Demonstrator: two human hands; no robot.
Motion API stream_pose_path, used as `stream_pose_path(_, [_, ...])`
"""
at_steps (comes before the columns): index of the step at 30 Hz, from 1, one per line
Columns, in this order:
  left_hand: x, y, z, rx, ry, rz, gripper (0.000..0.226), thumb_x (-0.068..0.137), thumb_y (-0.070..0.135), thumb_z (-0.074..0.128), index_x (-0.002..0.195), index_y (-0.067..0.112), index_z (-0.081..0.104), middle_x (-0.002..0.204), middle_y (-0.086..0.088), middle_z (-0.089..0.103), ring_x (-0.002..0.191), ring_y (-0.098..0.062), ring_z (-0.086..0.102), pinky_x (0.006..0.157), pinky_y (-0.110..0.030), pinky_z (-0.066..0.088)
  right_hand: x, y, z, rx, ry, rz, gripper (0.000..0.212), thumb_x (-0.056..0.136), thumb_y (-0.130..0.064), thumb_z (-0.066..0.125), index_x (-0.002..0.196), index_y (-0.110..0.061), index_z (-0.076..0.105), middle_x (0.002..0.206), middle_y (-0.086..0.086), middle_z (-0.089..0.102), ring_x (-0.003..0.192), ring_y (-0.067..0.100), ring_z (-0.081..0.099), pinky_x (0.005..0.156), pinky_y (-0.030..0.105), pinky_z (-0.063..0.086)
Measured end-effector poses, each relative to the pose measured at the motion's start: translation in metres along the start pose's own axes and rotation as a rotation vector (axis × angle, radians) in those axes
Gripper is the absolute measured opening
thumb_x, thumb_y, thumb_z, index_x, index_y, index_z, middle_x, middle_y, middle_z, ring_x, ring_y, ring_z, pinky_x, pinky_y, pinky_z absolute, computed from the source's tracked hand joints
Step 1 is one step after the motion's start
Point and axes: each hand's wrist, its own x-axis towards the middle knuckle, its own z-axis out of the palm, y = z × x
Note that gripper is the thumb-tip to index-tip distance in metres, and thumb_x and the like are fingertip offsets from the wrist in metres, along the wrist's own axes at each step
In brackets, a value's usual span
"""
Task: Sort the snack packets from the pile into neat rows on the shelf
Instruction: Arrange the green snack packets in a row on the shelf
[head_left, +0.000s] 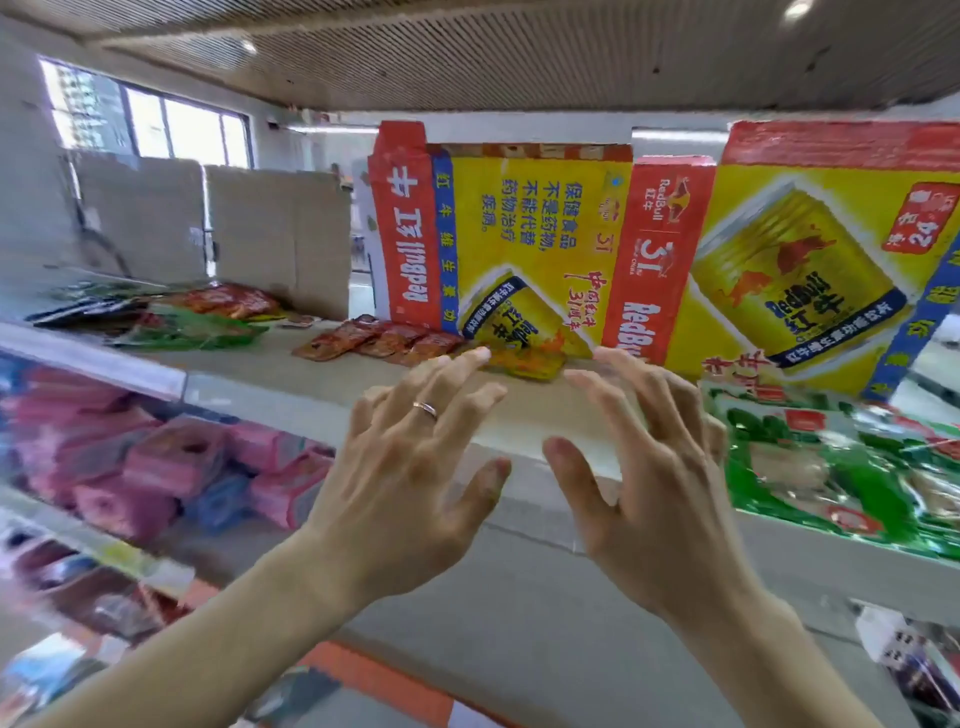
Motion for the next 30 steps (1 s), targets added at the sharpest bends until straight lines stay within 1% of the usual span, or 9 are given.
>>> stream_pose_path(2, [-0.020,-0.035,-0.016,0.037,0.000,-0.042,0.055,0.096,0.055,0.035,0.143,0.027,0.042,0.160,0.006,0.027,0.146,-0.018,0.026,0.108,-0.043,0.029,0.006,-0.033,0.026,0.020,-0.024,-0.033,0.050,0.092,-0.050,0.047,0.131,-0.020,0.057,0.146,0.000,0.045,0.136,0.023,0.037,0.102,0.047,0.036])
stream_pose_path(5, [-0.052,-0.086,-0.038,0.084,-0.011,-0.100,0.058,0.096,0.055,0.036,0.146,0.026,0.039,0.161,0.005,0.026,0.148,-0.018,0.024,0.112,-0.046,0.030,0.012,-0.081,0.066,0.072,-0.061,-0.066,0.051,0.091,-0.050,0.048,0.134,-0.023,0.055,0.150,-0.002,0.041,0.139,0.023,0.034,0.103,0.044,0.032])
stream_pose_path(7, [-0.072,-0.117,-0.052,0.111,-0.012,-0.136,0.059,0.095,0.055,0.038,0.146,0.025,0.039,0.160,0.004,0.027,0.147,-0.019,0.026,0.112,-0.048,0.030,0.016,-0.112,0.092,0.122,-0.093,-0.075,0.052,0.091,-0.051,0.047,0.135,-0.025,0.053,0.151,-0.002,0.040,0.141,0.023,0.032,0.105,0.045,0.029])
stream_pose_path(10, [-0.109,-0.170,-0.082,0.170,-0.005,-0.206,0.061,0.094,0.054,0.039,0.145,0.022,0.042,0.158,0.002,0.032,0.146,-0.021,0.029,0.111,-0.048,0.031,0.025,-0.170,0.136,0.172,-0.142,-0.121,0.053,0.092,-0.054,0.043,0.136,-0.027,0.050,0.153,0.000,0.037,0.143,0.023,0.028,0.106,0.044,0.025])
stream_pose_path(14, [-0.152,-0.229,-0.123,0.262,-0.017,-0.300,0.062,0.091,0.052,0.041,0.147,0.023,0.041,0.160,0.005,0.029,0.146,-0.020,0.029,0.111,-0.048,0.031,0.036,-0.247,0.179,0.300,-0.170,-0.148,0.051,0.092,-0.055,0.041,0.136,-0.030,0.047,0.153,-0.001,0.036,0.142,0.026,0.028,0.106,0.051,0.028])
stream_pose_path(18, [-0.184,-0.270,-0.154,0.307,0.006,-0.372,0.062,0.091,0.051,0.044,0.146,0.024,0.042,0.158,0.007,0.031,0.145,-0.019,0.030,0.112,-0.048,0.032,0.042,-0.305,0.211,0.367,-0.206,-0.199,0.052,0.091,-0.055,0.039,0.138,-0.033,0.044,0.153,-0.003,0.034,0.142,0.025,0.025,0.105,0.051,0.027])
stream_pose_path(23, [-0.218,-0.303,-0.168,0.347,0.005,-0.461,0.061,0.092,0.053,0.040,0.146,0.026,0.042,0.159,0.009,0.030,0.146,-0.017,0.028,0.111,-0.050,0.033,0.046,-0.351,0.244,0.452,-0.260,-0.243,0.054,0.092,-0.058,0.038,0.141,-0.036,0.042,0.156,-0.009,0.028,0.143,0.023,0.021,0.106,0.055,0.029])
stream_pose_path(27, [-0.240,-0.327,-0.168,0.372,-0.005,-0.533,0.060,0.093,0.055,0.039,0.147,0.027,0.041,0.159,0.010,0.029,0.147,-0.017,0.028,0.109,-0.051,0.035,0.045,-0.377,0.276,0.479,-0.315,-0.285,0.052,0.092,-0.058,0.040,0.141,-0.042,0.037,0.156,-0.013,0.023,0.146,0.016,0.012,0.108,0.051,0.022])
stream_pose_path(30, [-0.254,-0.350,-0.166,0.403,-0.009,-0.577,0.059,0.093,0.053,0.043,0.147,0.029,0.039,0.159,0.010,0.030,0.146,-0.017,0.030,0.108,-0.052,0.036,0.047,-0.396,0.305,0.532,-0.352,-0.325,0.054,0.093,-0.059,0.039,0.142,-0.040,0.038,0.157,-0.013,0.024,0.145,0.013,0.010,0.107,0.041,0.016])
